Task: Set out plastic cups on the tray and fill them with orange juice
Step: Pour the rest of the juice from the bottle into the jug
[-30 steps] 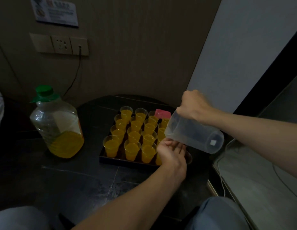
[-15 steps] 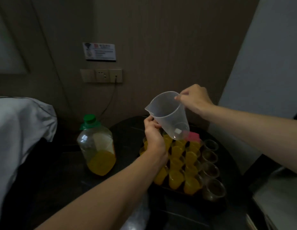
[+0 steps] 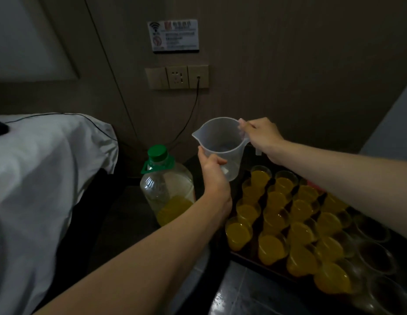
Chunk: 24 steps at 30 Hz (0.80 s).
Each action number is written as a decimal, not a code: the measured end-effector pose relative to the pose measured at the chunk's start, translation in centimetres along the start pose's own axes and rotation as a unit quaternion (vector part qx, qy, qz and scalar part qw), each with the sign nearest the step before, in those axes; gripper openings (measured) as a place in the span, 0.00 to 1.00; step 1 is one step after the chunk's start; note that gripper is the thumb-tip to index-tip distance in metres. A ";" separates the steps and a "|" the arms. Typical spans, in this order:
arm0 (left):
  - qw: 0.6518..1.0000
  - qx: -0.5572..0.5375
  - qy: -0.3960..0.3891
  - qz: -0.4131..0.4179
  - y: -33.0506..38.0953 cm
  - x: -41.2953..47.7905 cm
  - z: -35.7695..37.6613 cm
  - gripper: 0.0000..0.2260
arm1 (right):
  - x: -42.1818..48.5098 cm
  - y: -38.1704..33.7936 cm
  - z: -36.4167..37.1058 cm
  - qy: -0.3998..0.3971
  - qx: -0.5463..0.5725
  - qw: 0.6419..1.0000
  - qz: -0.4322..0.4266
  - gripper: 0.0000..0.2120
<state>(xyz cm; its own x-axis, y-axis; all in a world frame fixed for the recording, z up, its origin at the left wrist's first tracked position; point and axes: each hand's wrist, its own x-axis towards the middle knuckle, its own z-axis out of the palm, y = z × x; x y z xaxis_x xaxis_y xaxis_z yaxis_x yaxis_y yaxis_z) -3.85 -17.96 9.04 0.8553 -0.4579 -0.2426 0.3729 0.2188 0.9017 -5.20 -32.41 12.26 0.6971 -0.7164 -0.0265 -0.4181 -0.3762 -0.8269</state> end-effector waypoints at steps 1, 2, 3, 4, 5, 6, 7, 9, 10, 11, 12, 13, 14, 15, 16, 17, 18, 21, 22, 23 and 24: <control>1.000 0.006 0.008 -0.009 -0.4 0.8 0.1 0.35 | 0.8 0.3 0.6 -0.002 0.000 1.000 0.001 0.19; 1.000 0.010 0.018 -0.020 -0.7 1.6 0.2 0.37 | 1.4 0.5 1.2 -0.004 0.000 1.000 0.002 0.20; 0.999 0.014 0.028 -0.029 -1.1 2.4 0.2 0.40 | 2.0 0.8 1.8 -0.006 0.000 1.000 0.005 0.20; 0.998 0.018 0.036 -0.039 -1.5 3.1 0.2 0.42 | 2.6 1.1 2.5 -0.006 -0.002 1.000 0.006 0.20; 0.998 0.021 0.041 -0.048 -1.9 3.7 0.1 0.43 | 3.1 1.4 3.2 -0.006 -0.004 1.000 0.006 0.21; 0.997 0.026 0.046 -0.057 -2.3 4.2 0.0 0.45 | 3.6 1.7 3.9 -0.006 -0.007 1.000 0.005 0.21; 0.996 0.031 0.049 -0.062 -2.7 4.7 -0.2 0.46 | 3.9 2.2 4.5 -0.008 -0.010 1.000 0.003 0.21; 0.995 0.047 0.060 -0.068 -3.3 5.4 -0.5 0.46 | 4.5 3.3 5.6 -0.016 -0.011 1.000 0.002 0.20; 0.994 0.057 0.068 -0.070 -3.6 5.7 -0.6 0.46 | 4.8 3.9 6.1 -0.022 -0.010 1.000 0.004 0.20; 0.992 0.067 0.073 -0.073 -4.0 6.0 -0.8 0.46 | 5.0 4.5 6.5 -0.029 -0.009 1.000 0.008 0.19; 0.991 0.074 0.076 -0.079 -4.1 6.1 -0.9 0.46 | 5.0 4.9 6.7 -0.035 -0.010 0.999 0.008 0.19; 0.990 0.081 0.080 -0.088 -4.3 6.3 -1.2 0.46 | 5.1 5.3 7.0 -0.043 -0.011 0.999 0.008 0.18; 0.988 0.088 0.084 -0.100 -4.5 6.3 -1.5 0.45 | 5.1 5.6 7.3 -0.050 -0.011 0.999 0.009 0.18; 0.986 0.093 0.088 -0.110 -4.7 6.3 -1.7 0.44 | 5.1 5.8 7.5 -0.059 -0.013 0.998 0.009 0.18; 0.984 0.096 0.092 -0.118 -4.9 6.2 -2.0 0.44 | 5.1 6.1 7.7 -0.066 -0.019 0.998 0.007 0.18; 0.983 0.095 0.098 -0.123 -5.1 6.0 -2.3 0.44 | 5.0 6.3 7.9 -0.071 -0.025 0.997 0.004 0.18; 0.982 0.094 0.104 -0.124 -5.3 5.9 -2.5 0.44 | 4.9 6.5 8.1 -0.074 -0.031 0.997 0.003 0.18; 0.983 0.102 0.106 -0.112 -5.9 5.9 -2.9 0.44 | 4.7 7.4 8.6 -0.076 -0.031 0.997 0.003 0.17; 0.983 0.108 0.100 -0.109 -5.9 5.9 -3.0 0.43 | 4.6 7.6 8.6 -0.072 -0.029 0.997 0.005 0.17; 0.983 0.113 0.097 -0.106 -6.0 5.9 -3.1 0.43 | 4.6 7.7 8.7 -0.068 -0.027 0.997 0.007 0.17; 0.983 0.117 0.097 -0.102 -6.2 5.9 -3.2 0.43 | 4.5 7.9 8.6 -0.065 -0.025 0.998 0.008 0.17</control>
<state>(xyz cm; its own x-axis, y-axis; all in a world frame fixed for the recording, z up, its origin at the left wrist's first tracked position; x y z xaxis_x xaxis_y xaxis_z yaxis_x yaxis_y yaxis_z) 0.06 -19.23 0.88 0.8325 -0.2938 -0.4698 0.4698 -0.0752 0.8796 -0.31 -33.51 0.78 0.7585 -0.6414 -0.1153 -0.4562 -0.3963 -0.7967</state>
